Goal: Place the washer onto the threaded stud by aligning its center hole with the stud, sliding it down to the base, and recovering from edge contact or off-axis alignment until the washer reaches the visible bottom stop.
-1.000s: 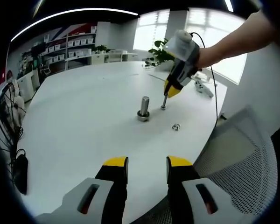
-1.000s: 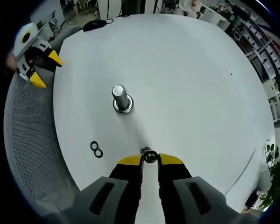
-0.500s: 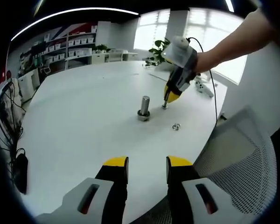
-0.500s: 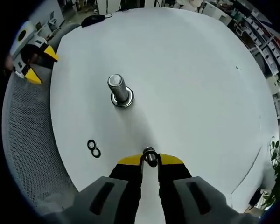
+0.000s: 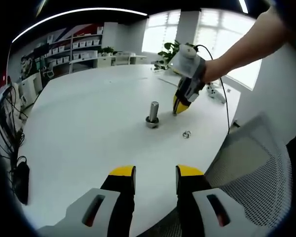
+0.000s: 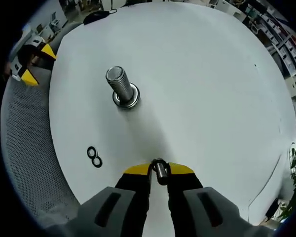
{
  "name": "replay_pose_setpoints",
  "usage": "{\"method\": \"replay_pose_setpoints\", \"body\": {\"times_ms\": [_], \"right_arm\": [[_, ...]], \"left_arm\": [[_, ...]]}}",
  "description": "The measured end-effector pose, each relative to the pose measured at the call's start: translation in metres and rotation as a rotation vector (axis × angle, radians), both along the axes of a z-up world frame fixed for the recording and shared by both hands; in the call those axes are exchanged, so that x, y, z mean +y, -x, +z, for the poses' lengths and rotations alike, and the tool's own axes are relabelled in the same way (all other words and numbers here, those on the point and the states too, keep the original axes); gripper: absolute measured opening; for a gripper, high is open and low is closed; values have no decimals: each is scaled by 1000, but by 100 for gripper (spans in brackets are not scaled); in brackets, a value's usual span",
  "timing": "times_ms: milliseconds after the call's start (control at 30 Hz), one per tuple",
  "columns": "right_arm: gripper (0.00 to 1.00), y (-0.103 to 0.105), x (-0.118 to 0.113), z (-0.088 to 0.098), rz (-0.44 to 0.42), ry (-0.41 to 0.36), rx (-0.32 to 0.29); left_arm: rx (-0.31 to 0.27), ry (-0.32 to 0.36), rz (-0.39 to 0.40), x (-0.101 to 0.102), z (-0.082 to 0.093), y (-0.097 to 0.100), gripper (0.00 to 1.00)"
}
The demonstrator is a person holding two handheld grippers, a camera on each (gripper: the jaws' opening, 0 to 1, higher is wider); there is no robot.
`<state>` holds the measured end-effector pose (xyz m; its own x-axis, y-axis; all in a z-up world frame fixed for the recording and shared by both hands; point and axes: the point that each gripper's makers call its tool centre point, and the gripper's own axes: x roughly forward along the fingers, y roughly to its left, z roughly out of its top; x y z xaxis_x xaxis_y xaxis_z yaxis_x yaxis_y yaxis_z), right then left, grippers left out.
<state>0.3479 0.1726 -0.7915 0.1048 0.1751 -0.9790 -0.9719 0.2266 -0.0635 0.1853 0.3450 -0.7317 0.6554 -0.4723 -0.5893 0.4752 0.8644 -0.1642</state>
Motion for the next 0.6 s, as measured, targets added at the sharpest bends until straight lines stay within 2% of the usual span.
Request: {"method": "replay_pose_setpoints", "body": {"times_ms": [600], "right_arm": [[19,3,-3,-1,-33,-12,7]], "left_arm": [[2,5,2,-1,0,0,30]]}}
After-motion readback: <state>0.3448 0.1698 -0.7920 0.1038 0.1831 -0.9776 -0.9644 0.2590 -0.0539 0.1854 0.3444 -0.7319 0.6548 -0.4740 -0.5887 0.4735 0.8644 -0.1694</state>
